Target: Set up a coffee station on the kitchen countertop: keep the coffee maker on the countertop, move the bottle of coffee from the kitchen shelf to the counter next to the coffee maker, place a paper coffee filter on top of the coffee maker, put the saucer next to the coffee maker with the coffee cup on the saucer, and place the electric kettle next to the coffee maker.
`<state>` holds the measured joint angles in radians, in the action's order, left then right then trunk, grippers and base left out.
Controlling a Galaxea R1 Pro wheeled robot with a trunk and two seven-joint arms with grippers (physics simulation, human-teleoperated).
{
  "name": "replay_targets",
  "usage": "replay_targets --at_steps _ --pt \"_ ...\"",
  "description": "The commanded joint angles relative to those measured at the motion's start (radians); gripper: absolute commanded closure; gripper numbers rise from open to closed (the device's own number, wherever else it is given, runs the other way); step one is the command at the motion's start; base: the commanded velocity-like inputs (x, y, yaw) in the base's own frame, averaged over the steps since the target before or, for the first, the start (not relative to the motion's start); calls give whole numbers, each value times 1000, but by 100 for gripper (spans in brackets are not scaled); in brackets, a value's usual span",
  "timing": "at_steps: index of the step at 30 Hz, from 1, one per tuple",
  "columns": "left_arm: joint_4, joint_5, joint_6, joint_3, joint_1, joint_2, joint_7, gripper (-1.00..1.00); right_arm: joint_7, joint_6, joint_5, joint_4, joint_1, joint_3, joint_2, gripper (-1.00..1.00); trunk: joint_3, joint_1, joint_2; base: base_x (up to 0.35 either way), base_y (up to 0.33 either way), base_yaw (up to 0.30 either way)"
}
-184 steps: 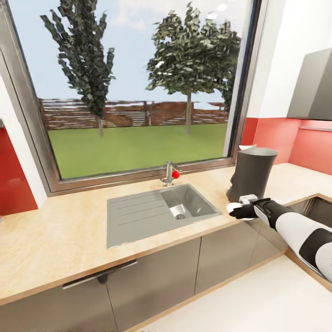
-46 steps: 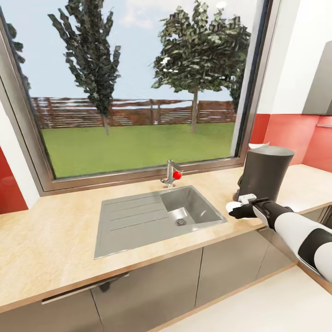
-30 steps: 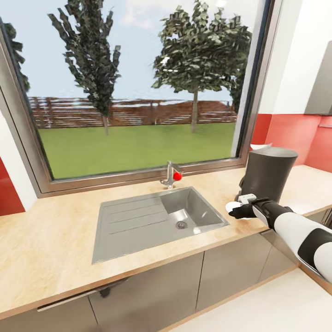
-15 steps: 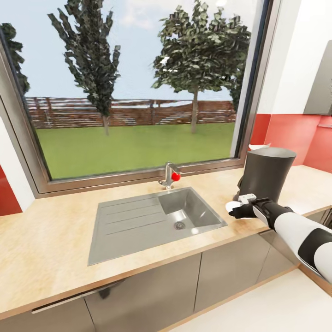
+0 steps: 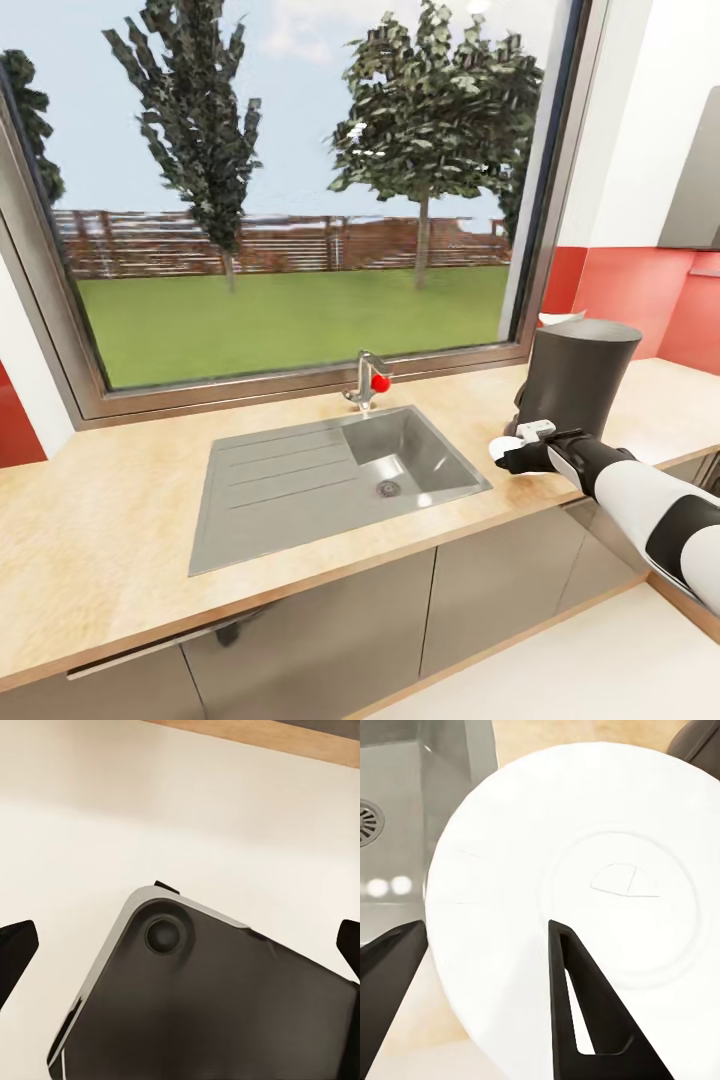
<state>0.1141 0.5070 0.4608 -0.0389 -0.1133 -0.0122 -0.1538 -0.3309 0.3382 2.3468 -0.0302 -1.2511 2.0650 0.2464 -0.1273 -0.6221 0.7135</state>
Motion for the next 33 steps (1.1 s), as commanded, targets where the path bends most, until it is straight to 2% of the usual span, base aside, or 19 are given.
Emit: replay_targets --at_steps 1,33 --pt "1 9 -1 -4 0 0 -10 -100 -2 5 9 -2 -1 9 1 100 -5 -4 9 0 0 0" --pt "1 10 -1 -4 0 0 -10 -100 0 5 9 -2 -1 9 -2 100 -105 -127 233 0 0 0"
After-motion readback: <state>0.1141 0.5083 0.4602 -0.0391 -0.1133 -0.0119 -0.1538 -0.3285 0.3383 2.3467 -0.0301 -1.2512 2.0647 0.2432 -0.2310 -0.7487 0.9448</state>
